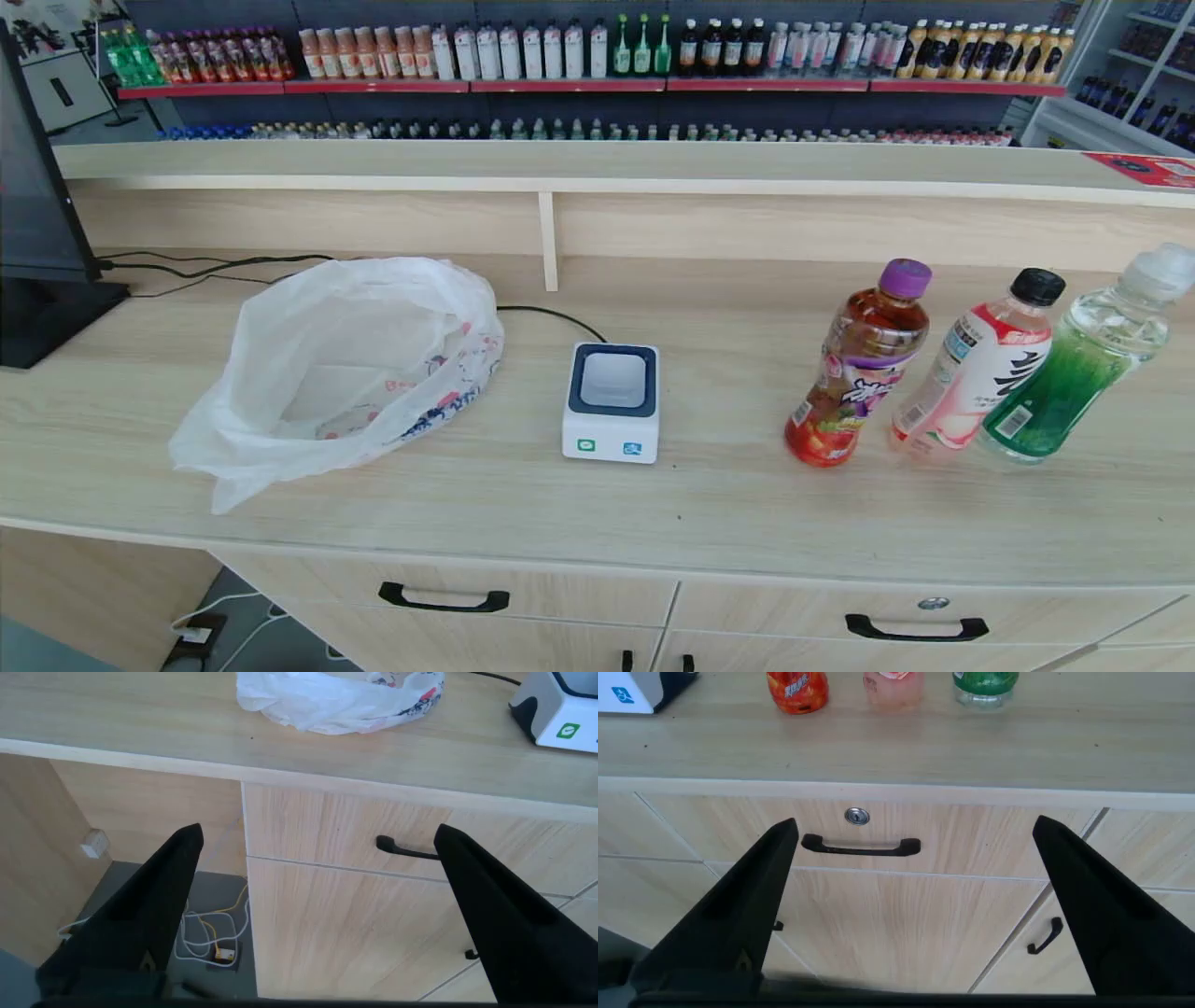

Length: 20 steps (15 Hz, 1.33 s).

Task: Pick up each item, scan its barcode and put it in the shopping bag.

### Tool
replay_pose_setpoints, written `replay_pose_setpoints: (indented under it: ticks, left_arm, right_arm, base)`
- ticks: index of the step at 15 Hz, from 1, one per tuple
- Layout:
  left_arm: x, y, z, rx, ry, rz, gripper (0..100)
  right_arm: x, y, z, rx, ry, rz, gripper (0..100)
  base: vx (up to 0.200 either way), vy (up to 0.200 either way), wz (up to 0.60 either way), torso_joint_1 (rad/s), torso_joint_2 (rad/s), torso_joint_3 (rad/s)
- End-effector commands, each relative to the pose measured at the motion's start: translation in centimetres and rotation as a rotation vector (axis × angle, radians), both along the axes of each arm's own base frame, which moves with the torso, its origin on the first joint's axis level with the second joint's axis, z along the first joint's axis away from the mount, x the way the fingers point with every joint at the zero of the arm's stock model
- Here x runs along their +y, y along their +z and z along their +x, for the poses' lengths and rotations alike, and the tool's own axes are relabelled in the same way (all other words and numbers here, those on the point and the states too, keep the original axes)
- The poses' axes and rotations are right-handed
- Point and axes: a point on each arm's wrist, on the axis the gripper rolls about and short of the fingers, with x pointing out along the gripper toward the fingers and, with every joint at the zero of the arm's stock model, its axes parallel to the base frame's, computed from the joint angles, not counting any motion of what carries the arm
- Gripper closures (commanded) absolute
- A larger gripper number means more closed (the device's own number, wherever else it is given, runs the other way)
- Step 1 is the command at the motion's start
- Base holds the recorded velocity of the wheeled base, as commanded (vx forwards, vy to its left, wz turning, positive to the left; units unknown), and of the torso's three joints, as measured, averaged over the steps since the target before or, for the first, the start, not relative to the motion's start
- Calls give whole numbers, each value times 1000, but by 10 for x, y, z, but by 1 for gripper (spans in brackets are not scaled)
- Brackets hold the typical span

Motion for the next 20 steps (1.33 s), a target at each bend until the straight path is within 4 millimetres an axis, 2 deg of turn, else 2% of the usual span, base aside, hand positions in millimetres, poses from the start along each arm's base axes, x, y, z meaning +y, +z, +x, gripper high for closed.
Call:
replay_pose_setpoints:
  ticks: [1, 4, 5, 6, 7, 8, 9, 10, 11, 13, 15, 16, 18, 20]
  left_arm:
    - [0, 0, 0, 1, 2, 0, 0]
    - [0, 0, 0, -1, 2, 0, 0]
    - [0, 0, 0, -1, 0, 0, 0]
    - [0, 0, 0, -1, 0, 0, 0]
    - [0, 0, 0, -1, 2, 0, 0]
    - [0, 0, 0, -1, 2, 0, 0]
    - [0, 0, 0, 1, 0, 0, 0]
    - [0, 0, 0, -1, 0, 0, 0]
    - [0, 0, 0, -1, 2, 0, 0]
    - [0, 0, 0, -1, 0, 0, 0]
    - [0, 0, 0, -1, 2, 0, 0]
    - [0, 0, 0, -1, 0, 0, 0]
    - [0, 0, 0, -1, 2, 0, 0]
    - [0, 0, 0, 1, 0, 0, 0]
  right_arm:
    - [0, 0, 0, 5, 2, 3, 0]
    - [0, 1, 0, -8, 0, -3, 0]
    - [0, 15, -2, -46, 5, -2, 0]
    - [0, 49, 4, -18, 2, 9, 0]
    - [0, 78, 17, 7, 2, 33, 0]
    - [0, 97, 30, 8, 2, 42, 0]
    - [1, 127, 72, -25, 3, 50, 0]
    - [1, 137, 97, -59, 4, 63, 0]
    - [1, 149, 134, -141, 7, 74, 0]
    - [2, 162, 184, -267, 9, 56, 0]
    - [3, 168, 215, -361, 22, 57, 0]
    - [7, 164, 226, -400, 49, 62, 0]
    - [17, 156, 229, -475, 93, 55, 0]
    - [17, 149, 225, -476, 88, 38, 0]
  base:
    - [0, 0, 0, 0, 0, 0]
    - [0, 0, 0, 0, 0, 0]
    - [0, 0, 0, 0, 0, 0]
    - [0, 0, 0, 0, 0, 0]
    - [0, 0, 0, 0, 0, 0]
    - [0, 0, 0, 0, 0, 0]
    - [0, 0, 0, 0, 0, 0]
    - [0, 0, 0, 0, 0, 0]
    - [0, 0, 0, 0, 0, 0]
    - [0, 0, 0, 0, 0, 0]
    - [0, 0, 0, 0, 0, 0]
    - [0, 0, 0, 0, 0, 0]
    - [0, 0, 0, 0, 0, 0]
    - [0, 0, 0, 0, 0, 0]
